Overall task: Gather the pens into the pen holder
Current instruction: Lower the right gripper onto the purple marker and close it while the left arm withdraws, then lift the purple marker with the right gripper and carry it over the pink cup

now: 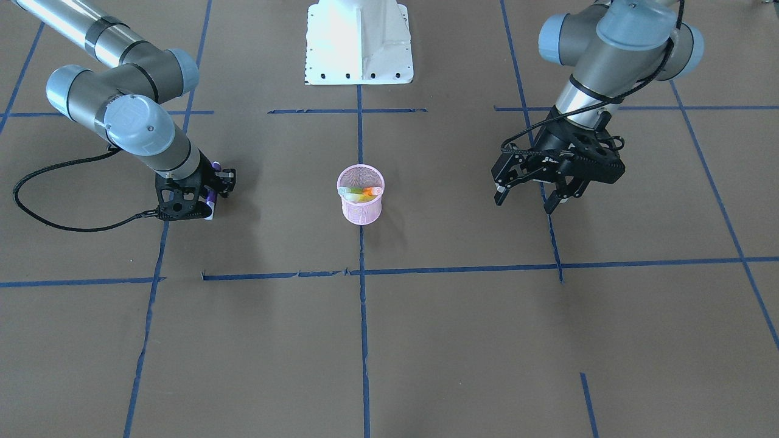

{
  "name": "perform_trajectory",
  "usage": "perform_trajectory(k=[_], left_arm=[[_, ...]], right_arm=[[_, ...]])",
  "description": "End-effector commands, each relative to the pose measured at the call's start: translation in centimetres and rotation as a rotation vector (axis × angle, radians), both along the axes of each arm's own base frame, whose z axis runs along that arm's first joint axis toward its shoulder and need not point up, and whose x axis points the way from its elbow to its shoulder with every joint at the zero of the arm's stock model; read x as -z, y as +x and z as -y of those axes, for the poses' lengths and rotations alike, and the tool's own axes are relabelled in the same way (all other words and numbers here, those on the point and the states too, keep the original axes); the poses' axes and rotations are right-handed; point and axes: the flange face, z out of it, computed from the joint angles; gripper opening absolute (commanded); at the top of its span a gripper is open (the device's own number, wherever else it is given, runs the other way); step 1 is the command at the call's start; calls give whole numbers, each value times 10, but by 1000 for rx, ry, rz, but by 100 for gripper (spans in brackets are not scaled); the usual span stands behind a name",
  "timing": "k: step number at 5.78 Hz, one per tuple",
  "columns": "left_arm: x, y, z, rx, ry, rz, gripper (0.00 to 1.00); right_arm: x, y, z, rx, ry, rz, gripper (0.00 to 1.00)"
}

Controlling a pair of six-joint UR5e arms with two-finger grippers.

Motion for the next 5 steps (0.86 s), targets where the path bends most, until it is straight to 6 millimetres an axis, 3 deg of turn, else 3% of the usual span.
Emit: perform_trajectory(k=[1,2,3,4,5], left_arm=[[0,0,0,1,-1,-1,100],[0,0,0,1,-1,-1,100],[0,0,0,1,-1,-1,100],[0,0,0,0,0,0,100],[1,-1,0,3,4,-1,100]], right_arm=[[13,10,6,-11,3,26,0],[32,18,7,-25,27,54,0],[71,29,0,-91,105,85,0],[133,26,-11,-127,237,145,0],[184,37,-11,-227,326,192,0]])
